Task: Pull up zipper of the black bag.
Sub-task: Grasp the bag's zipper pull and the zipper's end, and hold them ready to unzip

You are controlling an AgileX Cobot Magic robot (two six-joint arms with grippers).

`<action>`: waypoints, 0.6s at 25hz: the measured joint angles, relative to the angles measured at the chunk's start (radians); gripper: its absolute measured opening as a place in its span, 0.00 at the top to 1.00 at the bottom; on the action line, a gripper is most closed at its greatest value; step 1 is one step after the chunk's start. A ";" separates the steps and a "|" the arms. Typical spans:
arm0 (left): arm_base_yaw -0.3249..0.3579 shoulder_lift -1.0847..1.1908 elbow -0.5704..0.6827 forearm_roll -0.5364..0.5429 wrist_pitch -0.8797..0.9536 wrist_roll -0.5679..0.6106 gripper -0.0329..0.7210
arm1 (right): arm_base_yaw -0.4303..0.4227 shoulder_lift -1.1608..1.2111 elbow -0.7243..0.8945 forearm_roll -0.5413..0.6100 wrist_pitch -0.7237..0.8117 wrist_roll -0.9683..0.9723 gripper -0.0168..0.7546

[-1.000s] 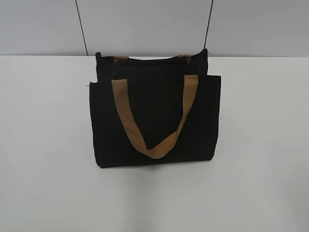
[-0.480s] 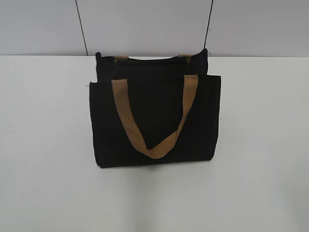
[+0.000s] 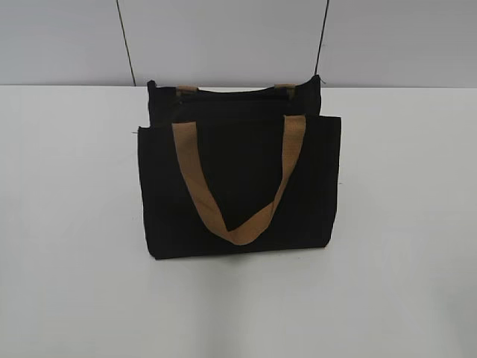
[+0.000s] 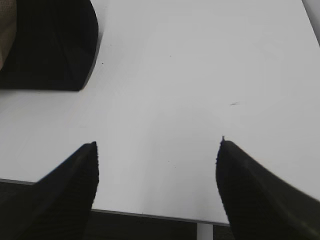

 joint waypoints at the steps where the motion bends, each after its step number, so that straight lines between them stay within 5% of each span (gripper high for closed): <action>1: 0.000 0.000 0.000 0.001 -0.089 0.000 0.45 | 0.000 0.000 0.000 0.000 0.000 0.000 0.26; 7: 0.000 0.108 0.078 0.017 -0.583 0.000 0.43 | 0.000 0.000 0.000 0.000 0.000 0.000 0.26; 15: 0.000 0.555 0.189 0.018 -1.126 0.000 0.43 | 0.000 0.000 0.000 0.000 0.000 0.000 0.26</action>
